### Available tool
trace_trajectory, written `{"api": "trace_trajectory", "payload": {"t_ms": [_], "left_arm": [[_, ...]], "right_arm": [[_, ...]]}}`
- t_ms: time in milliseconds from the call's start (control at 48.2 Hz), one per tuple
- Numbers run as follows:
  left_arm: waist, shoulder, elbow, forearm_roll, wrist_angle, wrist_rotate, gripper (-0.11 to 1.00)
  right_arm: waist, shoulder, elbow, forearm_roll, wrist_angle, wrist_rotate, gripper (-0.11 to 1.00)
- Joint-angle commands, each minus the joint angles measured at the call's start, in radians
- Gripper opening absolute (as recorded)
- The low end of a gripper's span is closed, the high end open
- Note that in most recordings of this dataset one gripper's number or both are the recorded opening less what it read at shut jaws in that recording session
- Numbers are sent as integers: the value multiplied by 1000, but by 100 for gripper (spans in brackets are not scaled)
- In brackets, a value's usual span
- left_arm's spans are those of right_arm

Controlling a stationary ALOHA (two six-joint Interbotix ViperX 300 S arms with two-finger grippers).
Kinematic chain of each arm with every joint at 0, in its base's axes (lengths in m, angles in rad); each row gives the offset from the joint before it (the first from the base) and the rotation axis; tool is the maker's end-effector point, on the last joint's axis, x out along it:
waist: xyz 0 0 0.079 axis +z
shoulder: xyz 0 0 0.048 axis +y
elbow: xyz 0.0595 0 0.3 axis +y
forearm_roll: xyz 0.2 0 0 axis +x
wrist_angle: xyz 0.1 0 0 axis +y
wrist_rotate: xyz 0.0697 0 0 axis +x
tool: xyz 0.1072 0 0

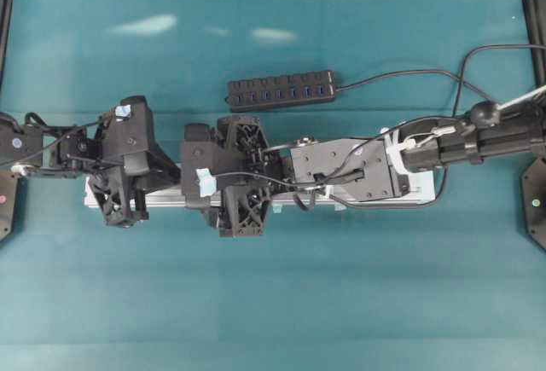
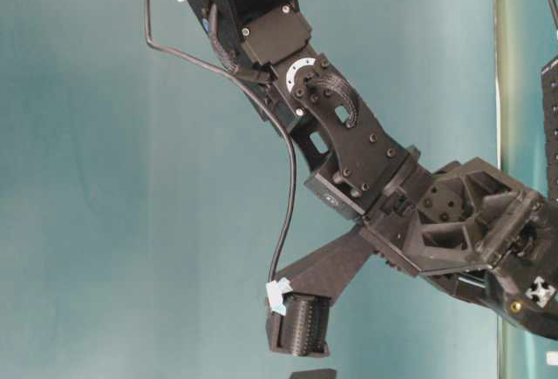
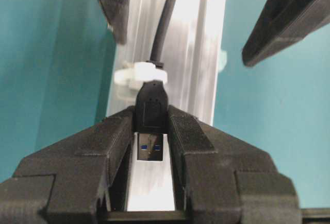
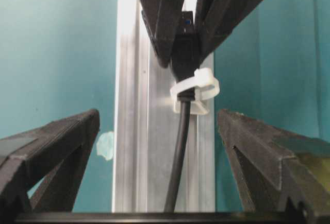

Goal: Pass the USB cable through three rings with both arms.
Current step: 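Open the right gripper and release the cable to the left gripper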

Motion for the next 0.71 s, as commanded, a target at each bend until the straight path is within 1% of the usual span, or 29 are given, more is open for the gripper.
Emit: {"api": "trace_trajectory", "payload": {"t_ms": [0, 166, 394, 685], "left_arm": [[-2, -31, -18, 3, 35, 2, 22], [0, -74, -15, 3, 118, 3, 22], [0, -146, -9, 3, 193, 5, 22], [-2, -206, -11, 2, 225, 3, 22]], "right_arm": [[-3, -37, 0, 2, -6, 9, 87], [-11, -64, 23, 2, -9, 9, 87], [-18, -118, 74, 2, -9, 11, 87], [-17, -181, 126, 2, -12, 12, 87]]}}
